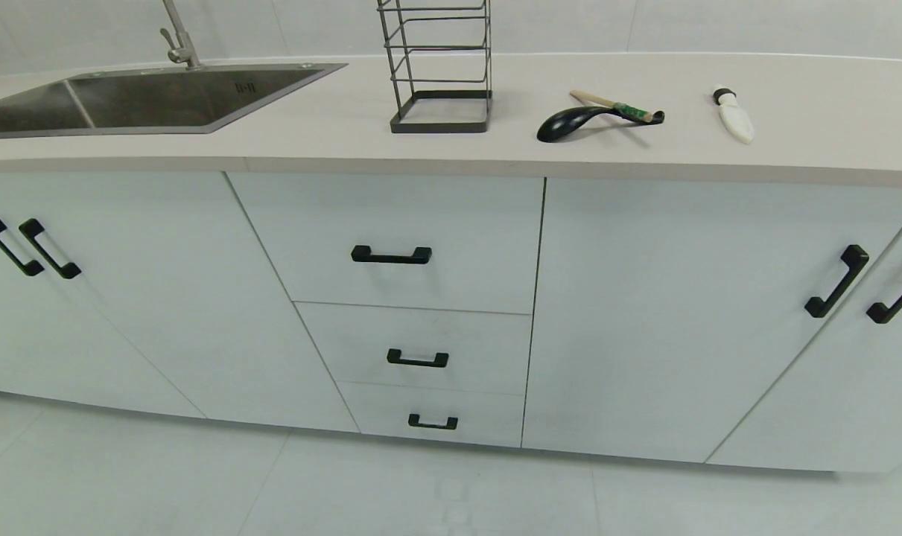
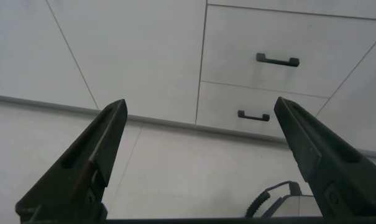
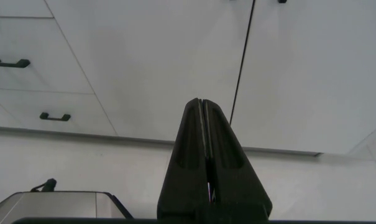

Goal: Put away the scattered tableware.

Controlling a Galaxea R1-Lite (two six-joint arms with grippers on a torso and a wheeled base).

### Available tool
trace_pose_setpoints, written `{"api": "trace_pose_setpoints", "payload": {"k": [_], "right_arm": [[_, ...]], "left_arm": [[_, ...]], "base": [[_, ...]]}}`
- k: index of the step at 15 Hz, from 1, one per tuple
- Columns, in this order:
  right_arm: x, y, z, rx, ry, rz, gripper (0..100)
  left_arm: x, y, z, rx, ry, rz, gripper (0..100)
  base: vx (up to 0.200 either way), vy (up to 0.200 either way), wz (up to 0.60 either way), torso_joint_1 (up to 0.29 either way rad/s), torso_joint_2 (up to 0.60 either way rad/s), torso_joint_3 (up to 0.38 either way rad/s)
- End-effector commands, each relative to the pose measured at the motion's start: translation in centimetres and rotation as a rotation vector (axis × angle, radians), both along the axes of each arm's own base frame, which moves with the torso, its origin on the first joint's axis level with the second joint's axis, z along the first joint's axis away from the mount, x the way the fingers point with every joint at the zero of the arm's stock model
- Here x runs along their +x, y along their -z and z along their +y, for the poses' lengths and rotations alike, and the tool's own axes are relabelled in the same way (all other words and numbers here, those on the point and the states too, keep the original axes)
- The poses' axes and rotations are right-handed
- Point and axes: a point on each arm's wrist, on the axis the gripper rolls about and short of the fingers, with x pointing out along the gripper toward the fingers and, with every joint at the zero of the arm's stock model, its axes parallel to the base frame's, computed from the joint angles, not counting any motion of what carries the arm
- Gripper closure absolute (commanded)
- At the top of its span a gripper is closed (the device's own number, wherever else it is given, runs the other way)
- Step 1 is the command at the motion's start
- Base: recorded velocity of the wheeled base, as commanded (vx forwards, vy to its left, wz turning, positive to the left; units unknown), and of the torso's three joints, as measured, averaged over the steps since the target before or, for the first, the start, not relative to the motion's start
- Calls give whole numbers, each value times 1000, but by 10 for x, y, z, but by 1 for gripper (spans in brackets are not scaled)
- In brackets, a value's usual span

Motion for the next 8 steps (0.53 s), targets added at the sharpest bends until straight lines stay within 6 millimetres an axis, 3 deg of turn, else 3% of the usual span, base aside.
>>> {"api": "trace_pose_setpoints", "payload": {"k": [1,8], "right_arm": [[0,0,0,-1,0,2,100],[0,0,0,1,0,2,100]], "left_arm": [[0,0,0,-1,-1,0,0],[0,0,0,-1,-1,-1,0]], "base": [[0,0,0,0,0,0],[0,0,0,0,0,0]]}}
